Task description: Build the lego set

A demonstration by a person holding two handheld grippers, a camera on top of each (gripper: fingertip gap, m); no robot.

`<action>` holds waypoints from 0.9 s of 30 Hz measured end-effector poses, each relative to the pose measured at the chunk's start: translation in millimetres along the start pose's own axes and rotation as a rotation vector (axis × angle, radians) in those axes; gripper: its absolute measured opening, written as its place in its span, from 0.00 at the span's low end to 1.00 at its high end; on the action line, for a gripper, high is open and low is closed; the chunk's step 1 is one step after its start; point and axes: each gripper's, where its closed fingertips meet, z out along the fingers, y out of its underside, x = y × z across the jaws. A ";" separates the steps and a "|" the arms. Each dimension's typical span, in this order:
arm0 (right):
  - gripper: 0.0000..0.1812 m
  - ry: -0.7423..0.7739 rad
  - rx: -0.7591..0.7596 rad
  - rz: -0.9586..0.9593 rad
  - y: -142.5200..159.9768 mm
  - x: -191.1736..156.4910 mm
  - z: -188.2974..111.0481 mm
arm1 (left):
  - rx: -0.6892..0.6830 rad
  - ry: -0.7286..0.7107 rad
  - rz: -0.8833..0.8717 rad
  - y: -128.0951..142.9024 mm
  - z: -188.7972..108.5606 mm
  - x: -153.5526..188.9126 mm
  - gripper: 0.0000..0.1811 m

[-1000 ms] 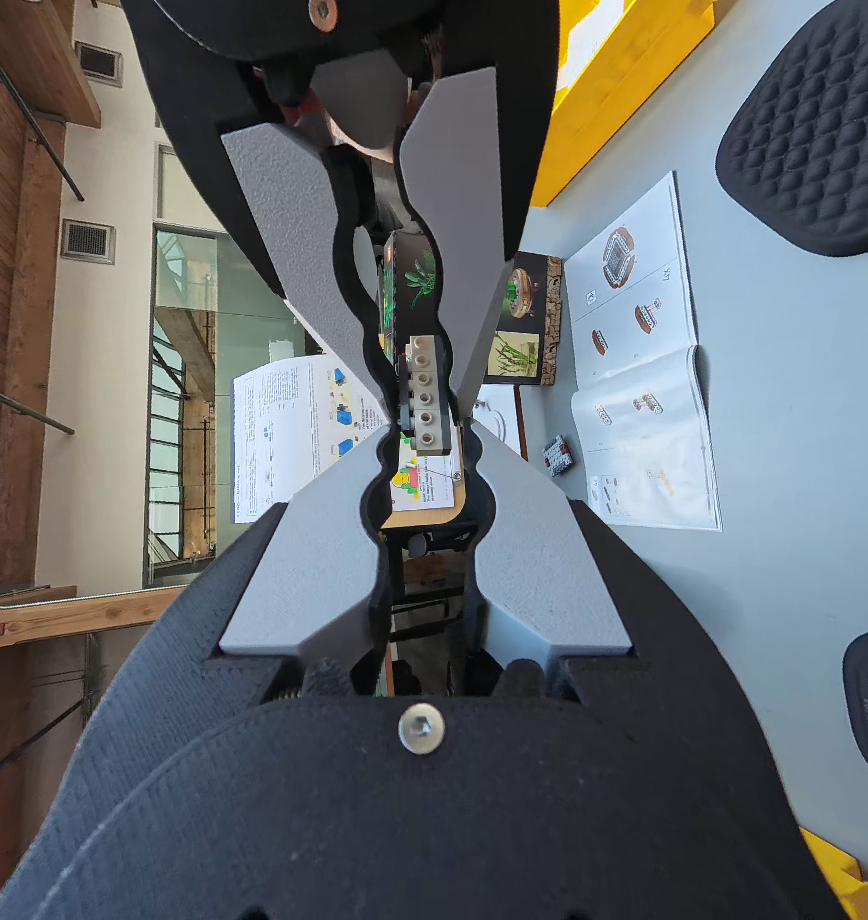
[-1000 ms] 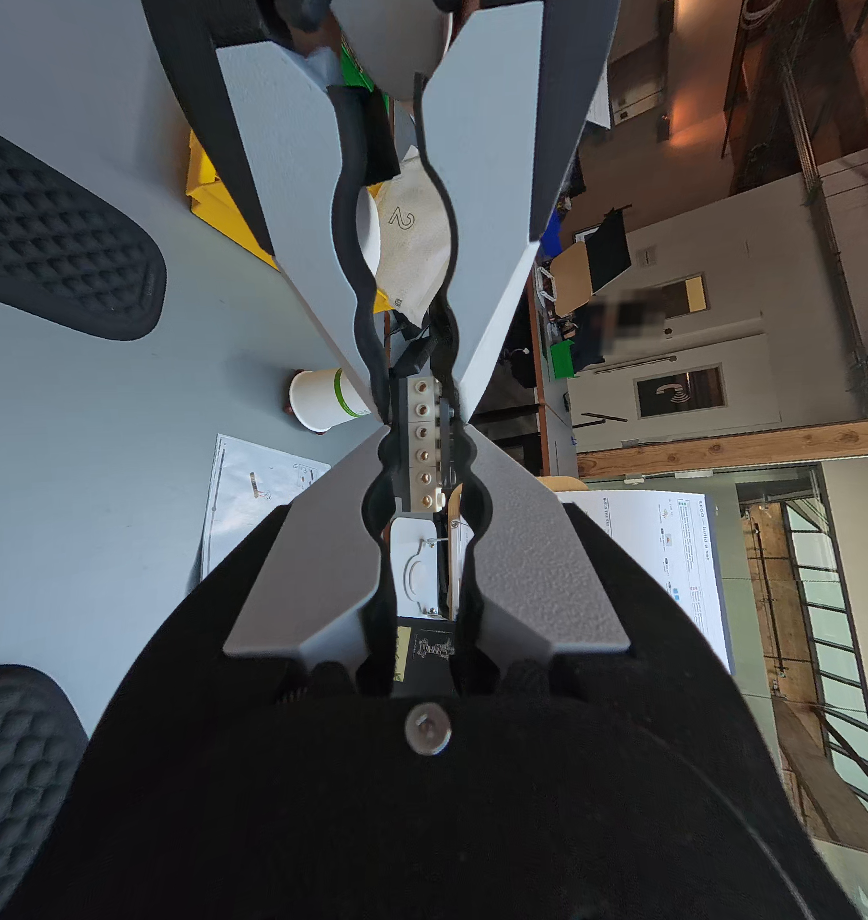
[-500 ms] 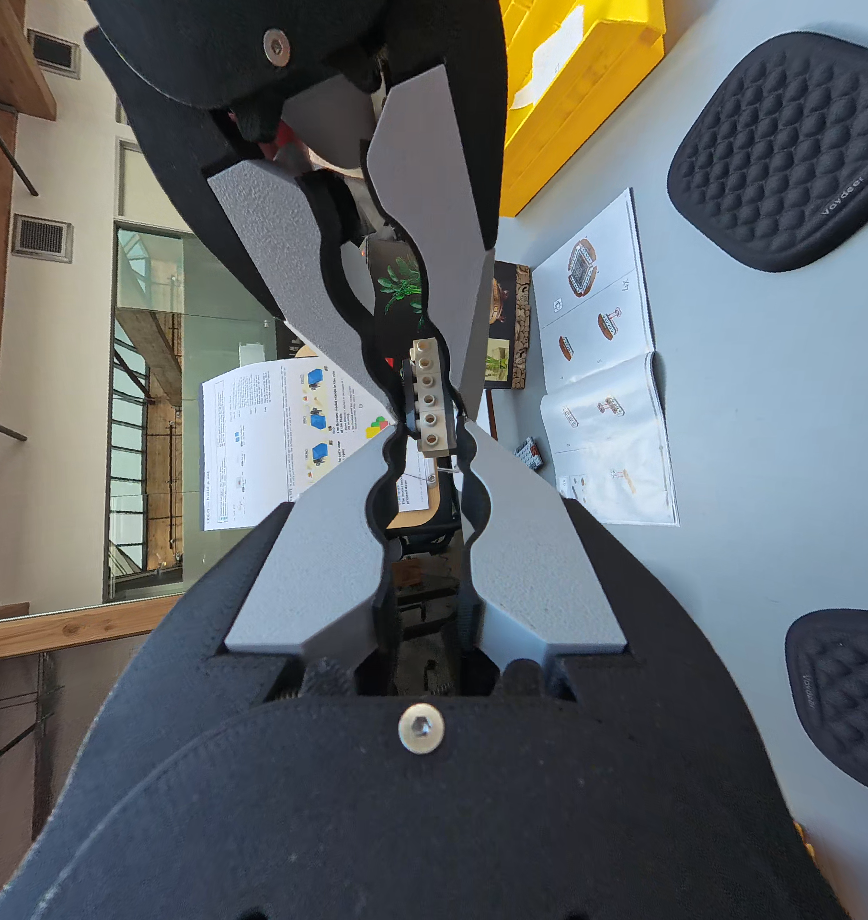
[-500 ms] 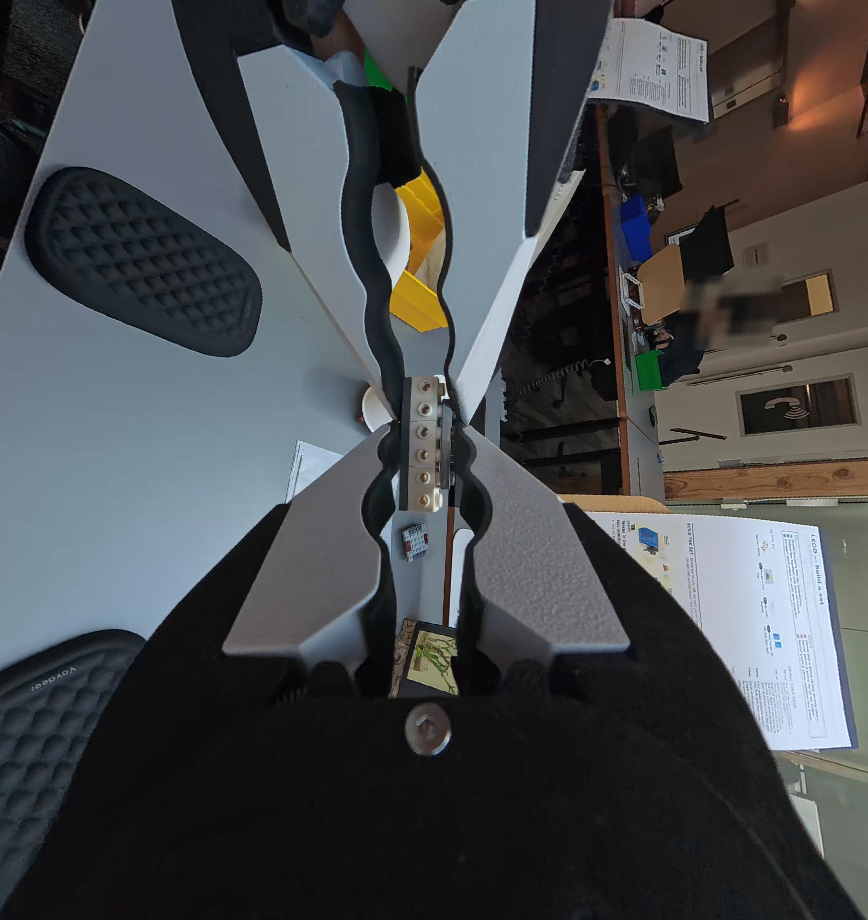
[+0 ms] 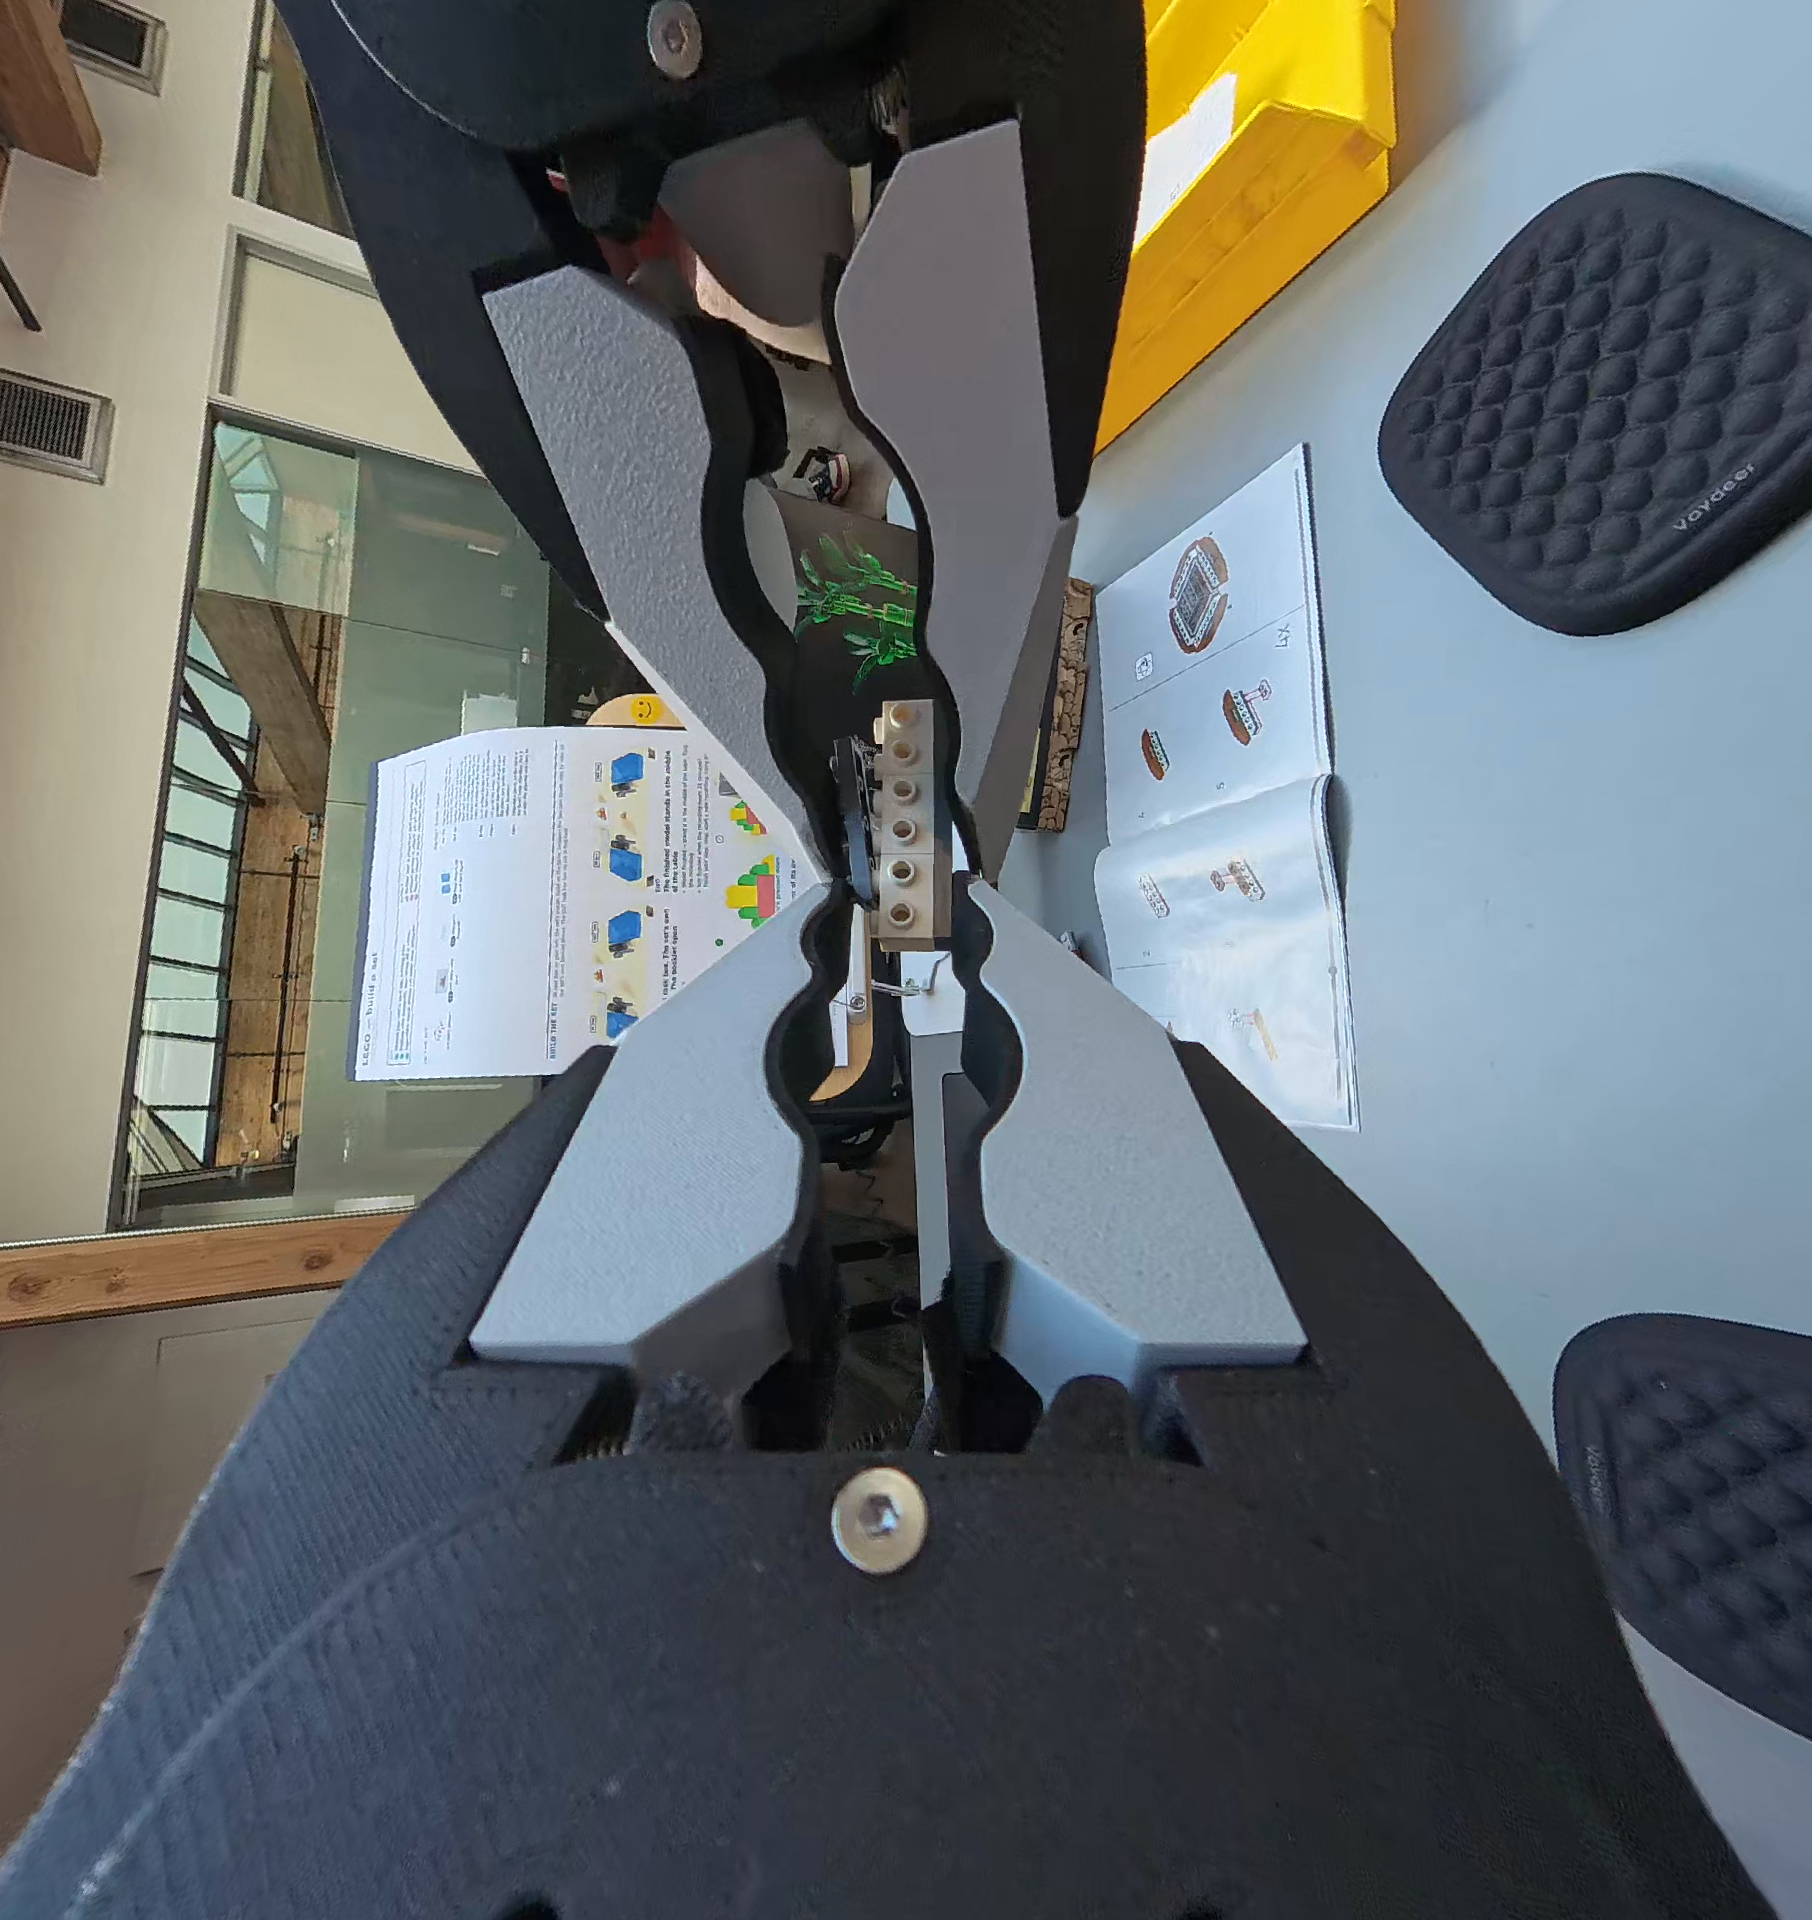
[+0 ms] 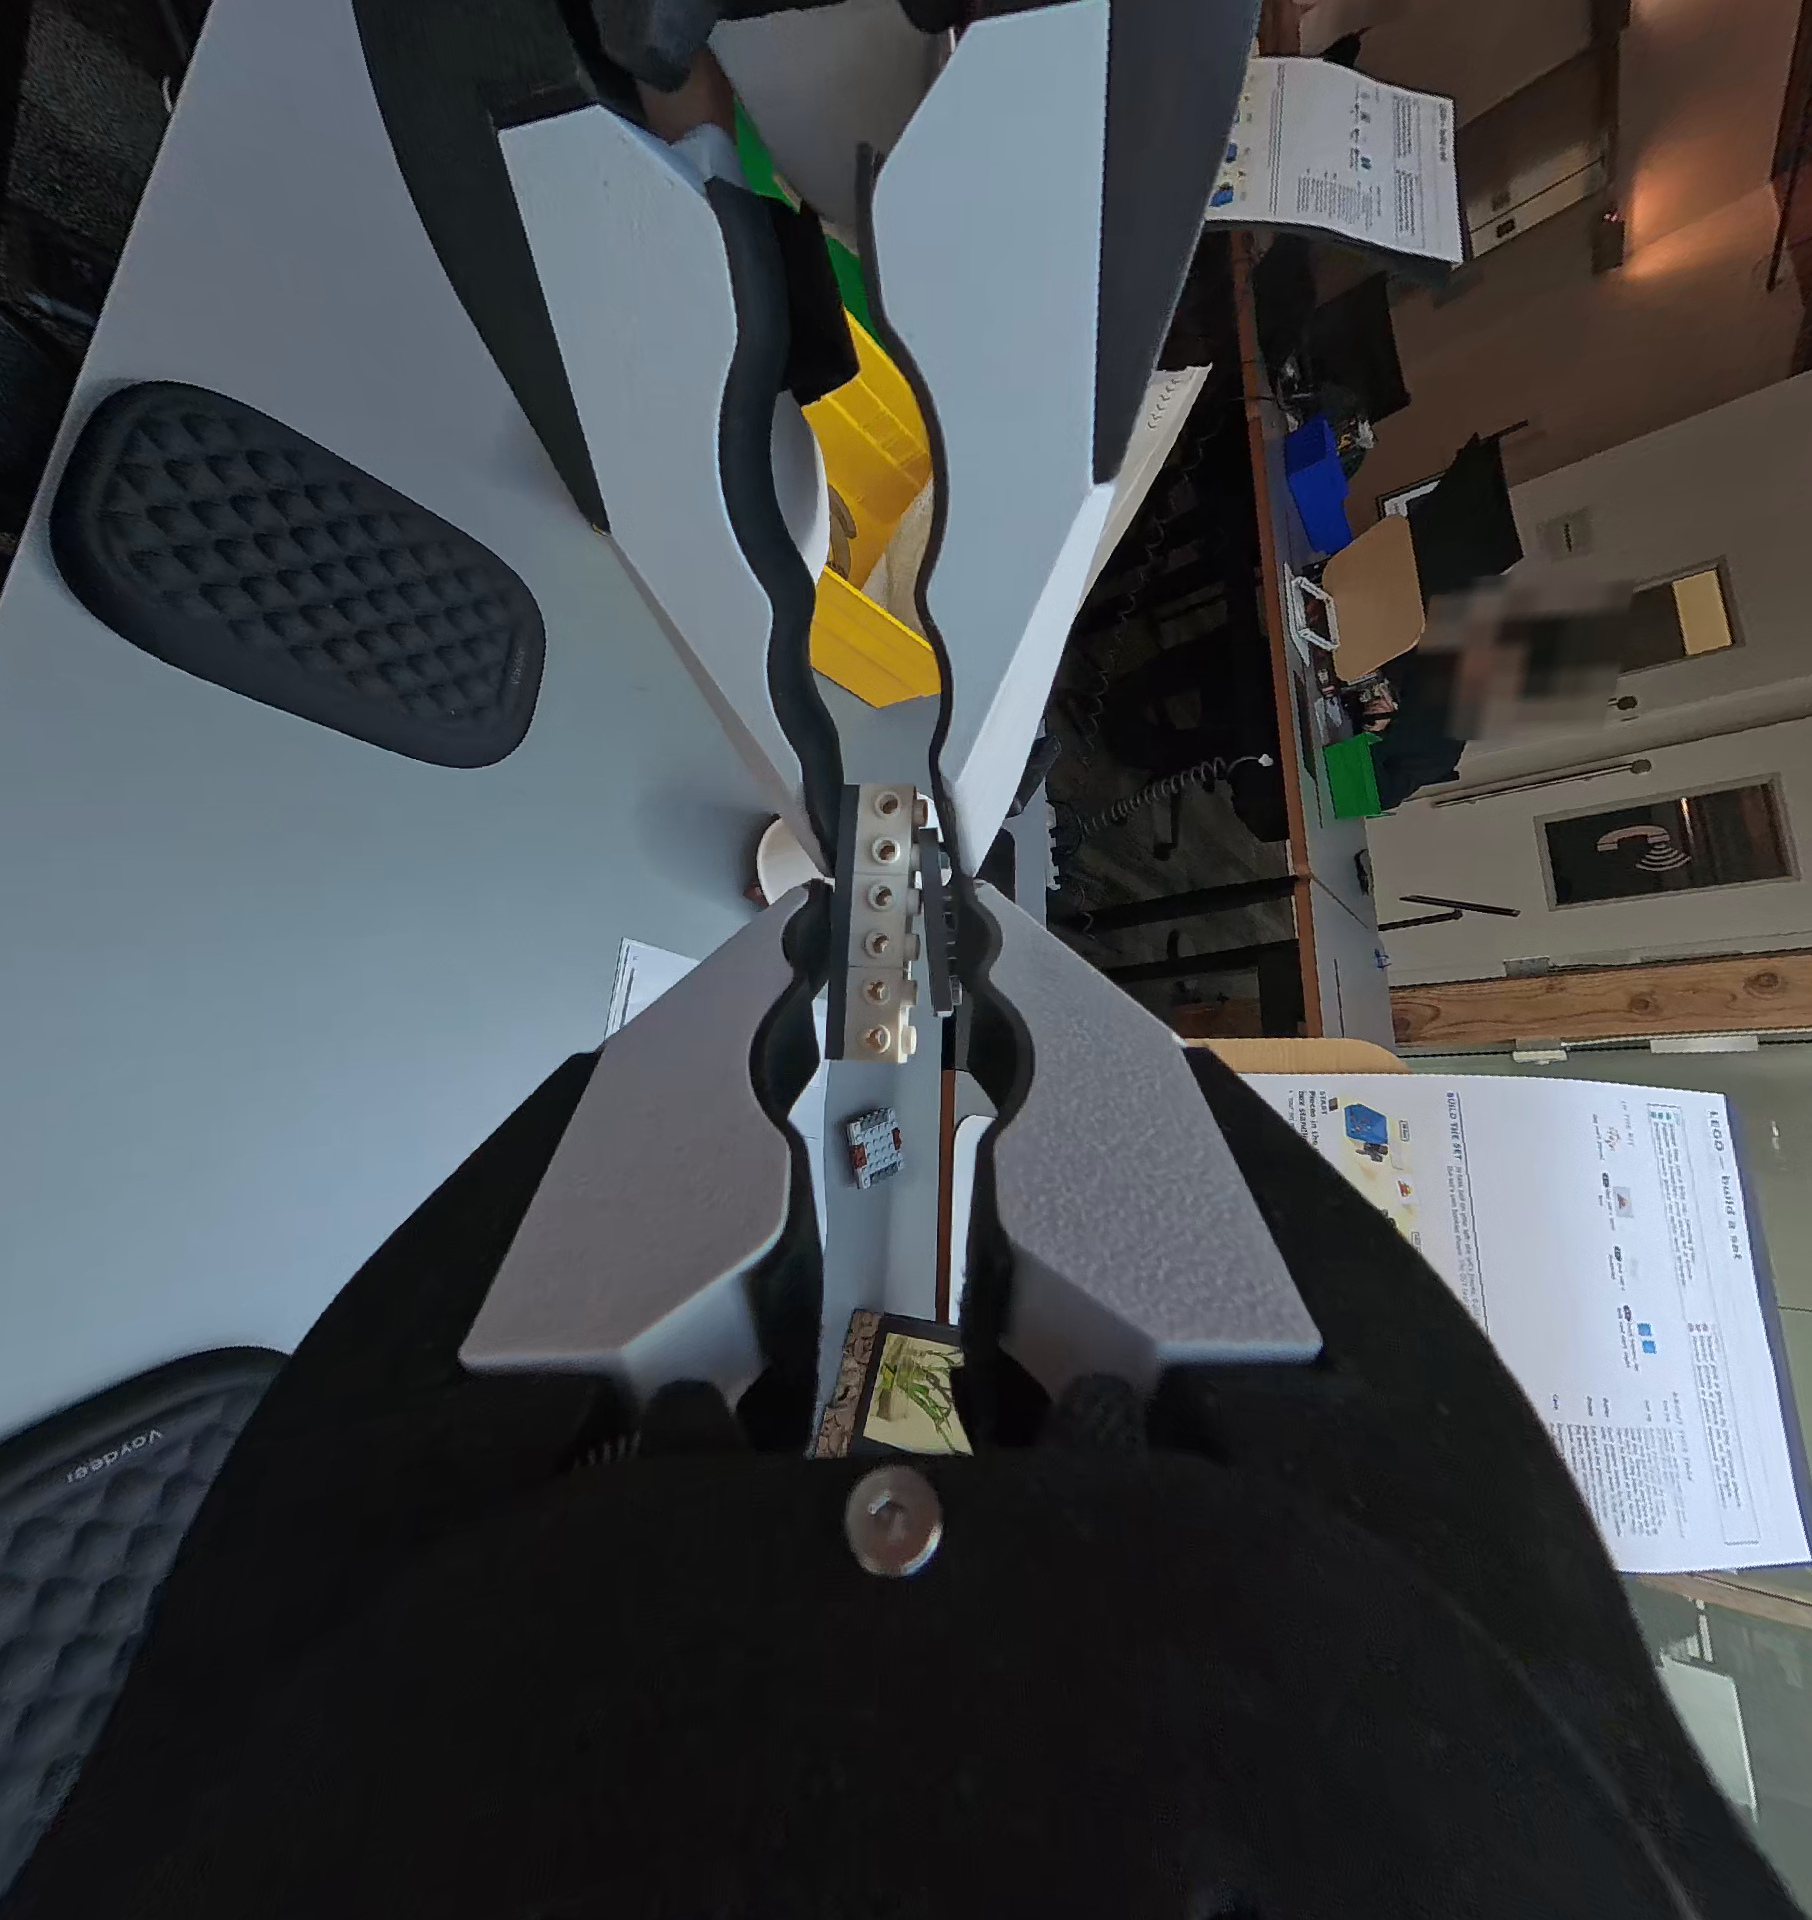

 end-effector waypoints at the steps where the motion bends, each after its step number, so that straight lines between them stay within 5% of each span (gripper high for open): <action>1: 0.13 0.004 -0.007 0.005 1.1 0.5 0.7 | -0.002 0.000 -0.003 0.7 0.6 0.1 0.09; 27: 0.11 -0.012 -0.027 0.007 -4.2 0.9 2.5 | 0.021 -0.024 -0.029 2.5 -5.7 -0.6 0.10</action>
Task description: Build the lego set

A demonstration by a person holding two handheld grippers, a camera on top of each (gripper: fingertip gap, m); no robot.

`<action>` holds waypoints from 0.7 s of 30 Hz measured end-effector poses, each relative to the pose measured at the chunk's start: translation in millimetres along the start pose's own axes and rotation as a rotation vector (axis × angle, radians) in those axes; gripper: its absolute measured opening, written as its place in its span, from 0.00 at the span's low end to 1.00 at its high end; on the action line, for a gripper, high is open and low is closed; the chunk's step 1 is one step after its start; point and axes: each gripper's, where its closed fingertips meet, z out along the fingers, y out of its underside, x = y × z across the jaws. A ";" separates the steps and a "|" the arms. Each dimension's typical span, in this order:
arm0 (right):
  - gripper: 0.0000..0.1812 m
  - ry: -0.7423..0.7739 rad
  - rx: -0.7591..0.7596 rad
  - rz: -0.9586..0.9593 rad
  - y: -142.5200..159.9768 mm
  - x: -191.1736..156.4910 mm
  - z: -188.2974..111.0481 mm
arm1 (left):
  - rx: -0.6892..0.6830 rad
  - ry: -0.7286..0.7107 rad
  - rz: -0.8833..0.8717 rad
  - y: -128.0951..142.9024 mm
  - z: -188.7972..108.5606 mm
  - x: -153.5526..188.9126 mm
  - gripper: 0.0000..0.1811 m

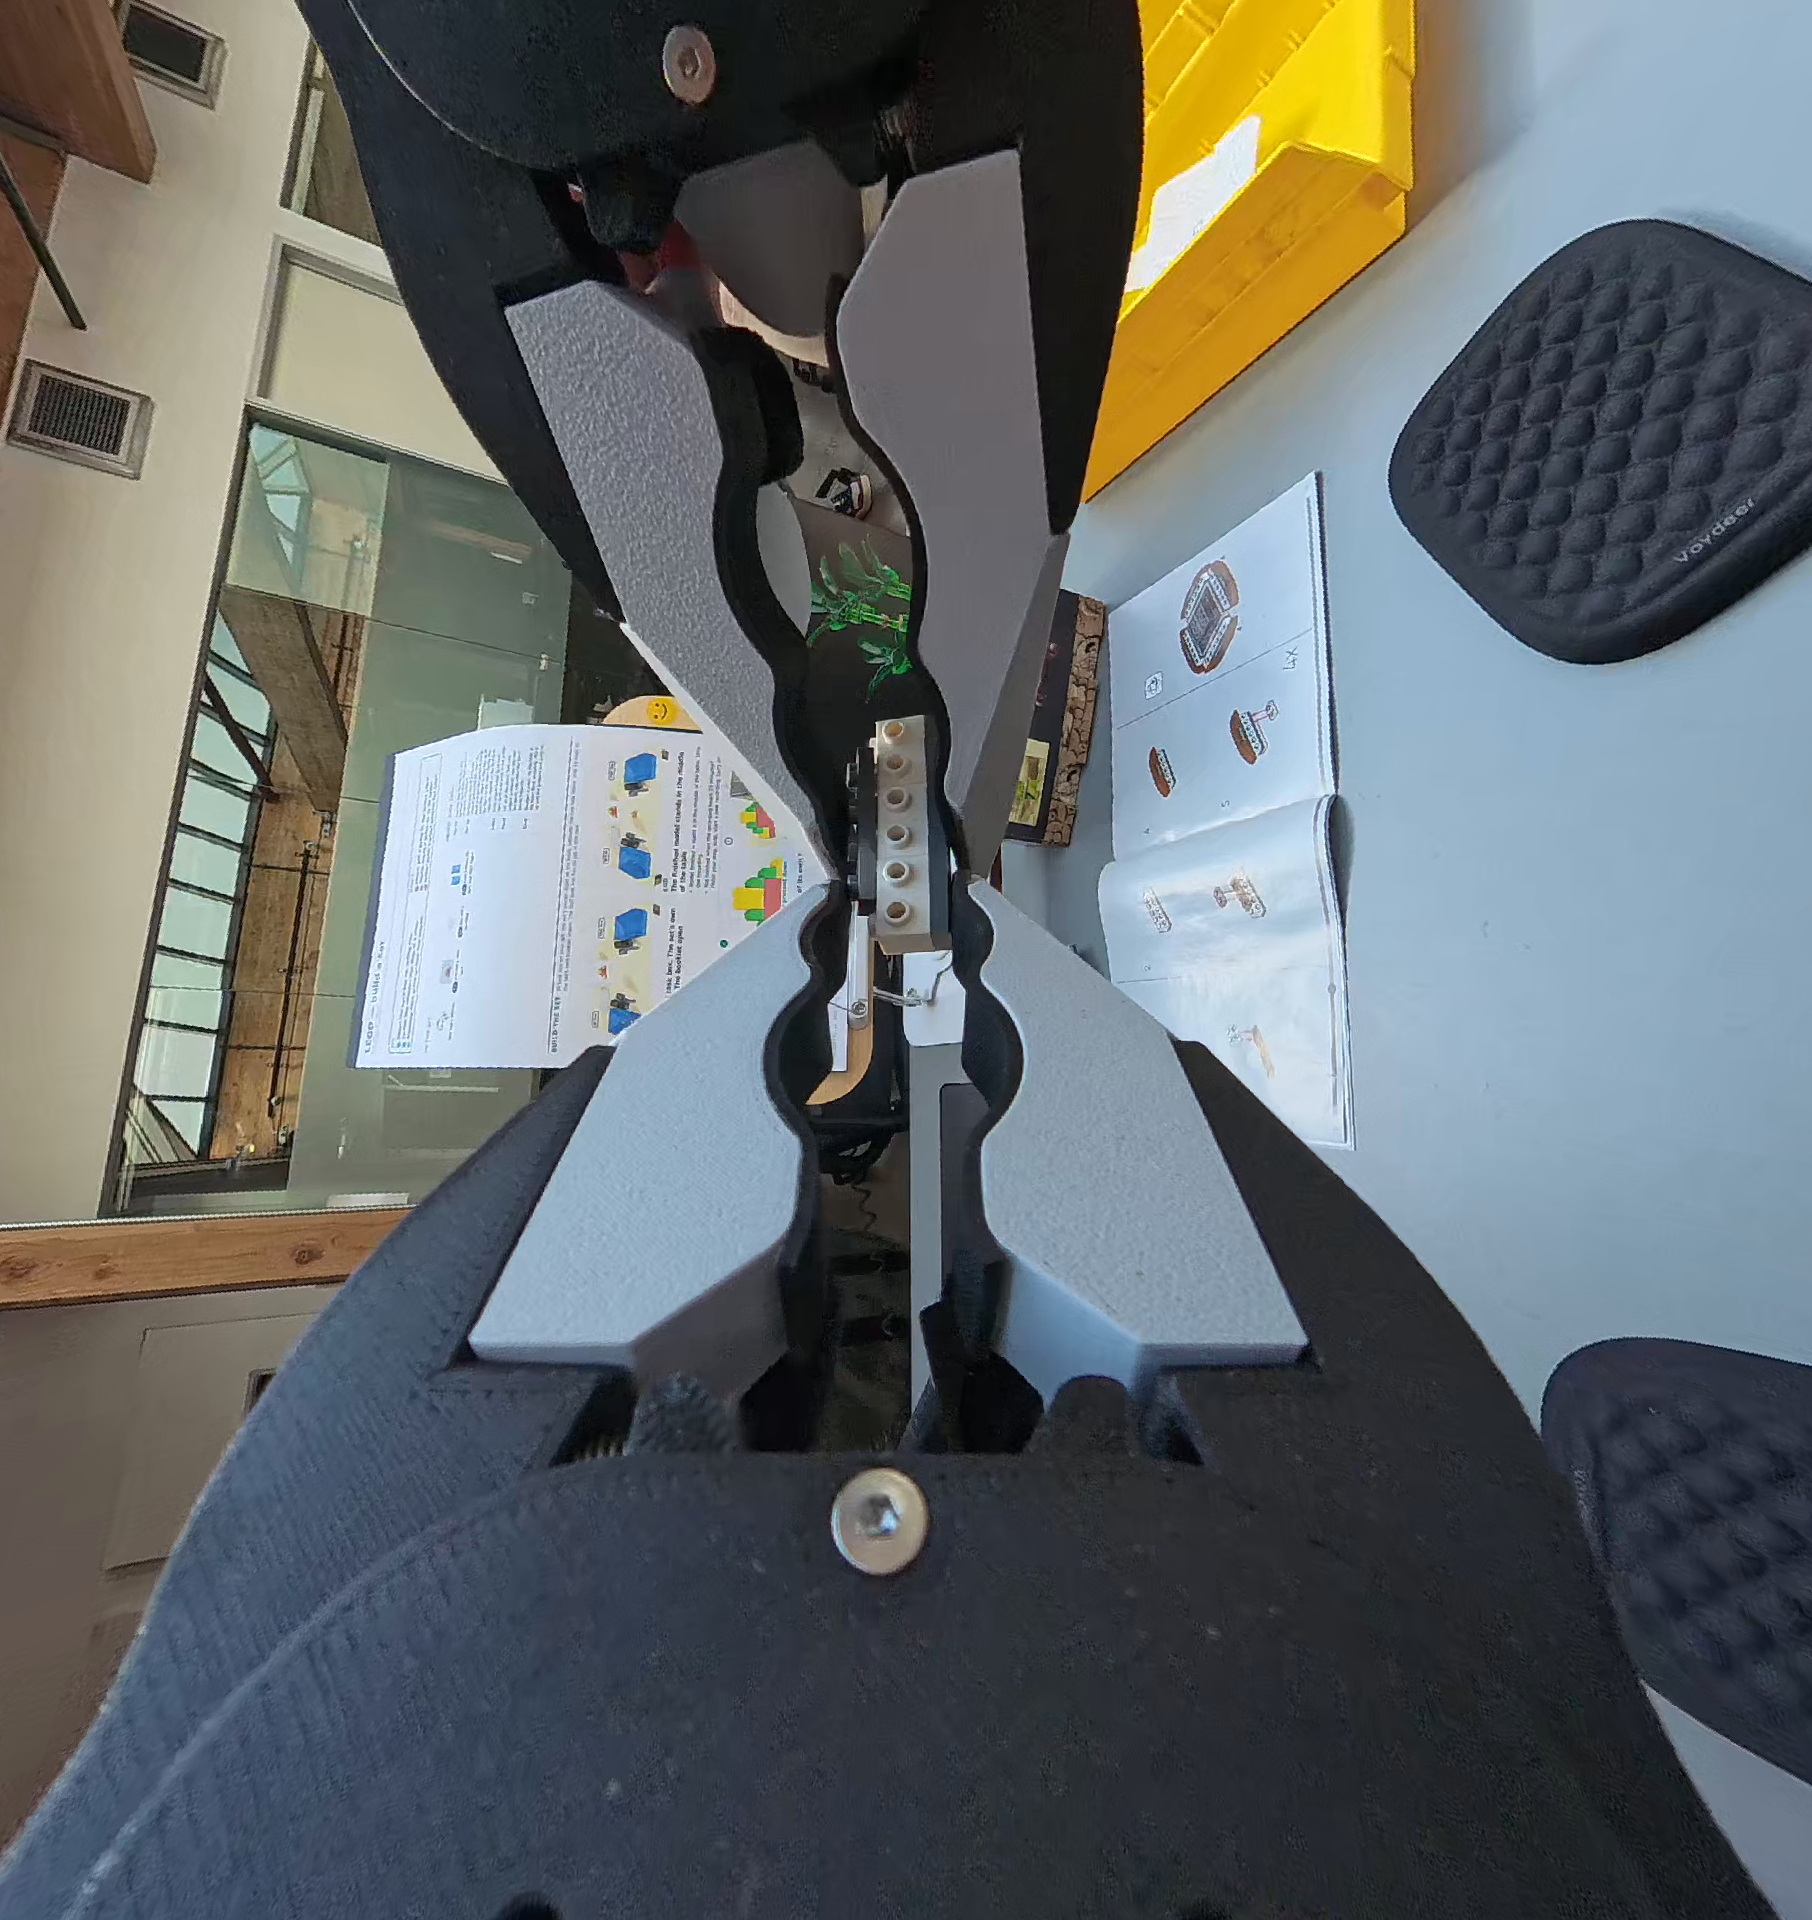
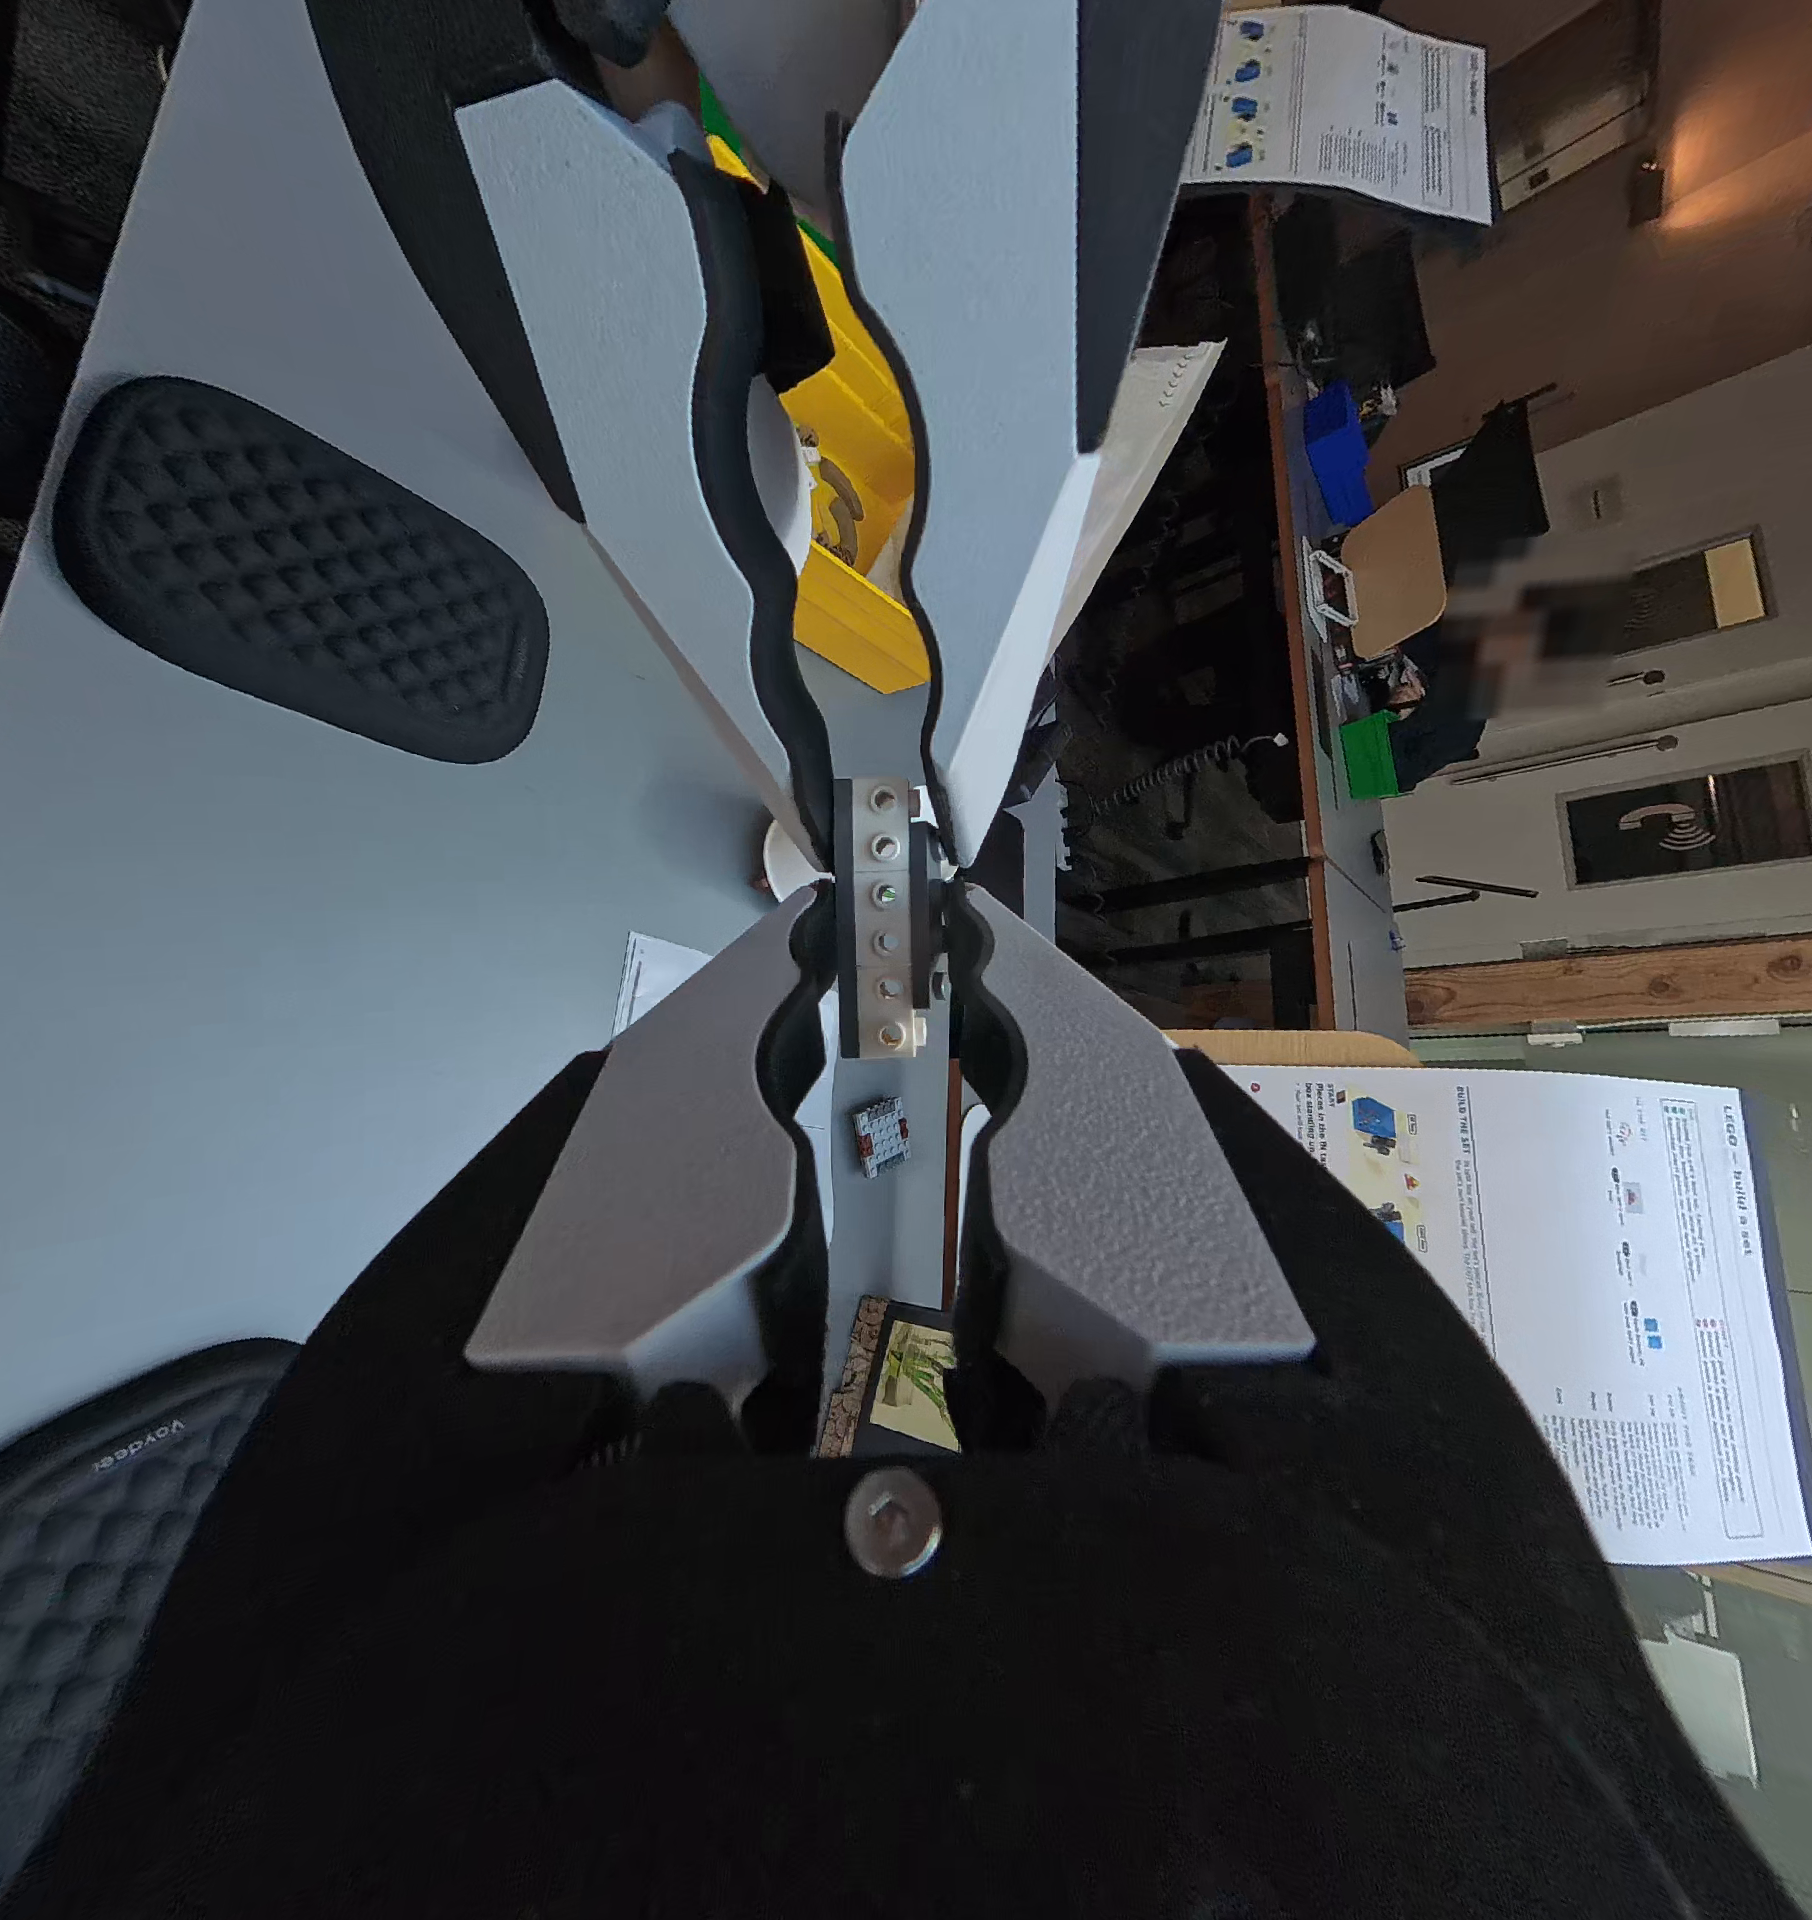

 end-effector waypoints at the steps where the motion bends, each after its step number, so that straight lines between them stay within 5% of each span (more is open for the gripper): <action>1: 0.11 -0.004 0.006 -0.001 -0.9 -0.2 -0.6 | 0.002 -0.002 0.001 -0.3 -0.7 0.0 0.10; 21: 0.15 0.055 0.025 -0.128 -2.5 -3.1 -1.7 | 0.015 -0.039 0.022 -0.7 -7.6 2.8 0.09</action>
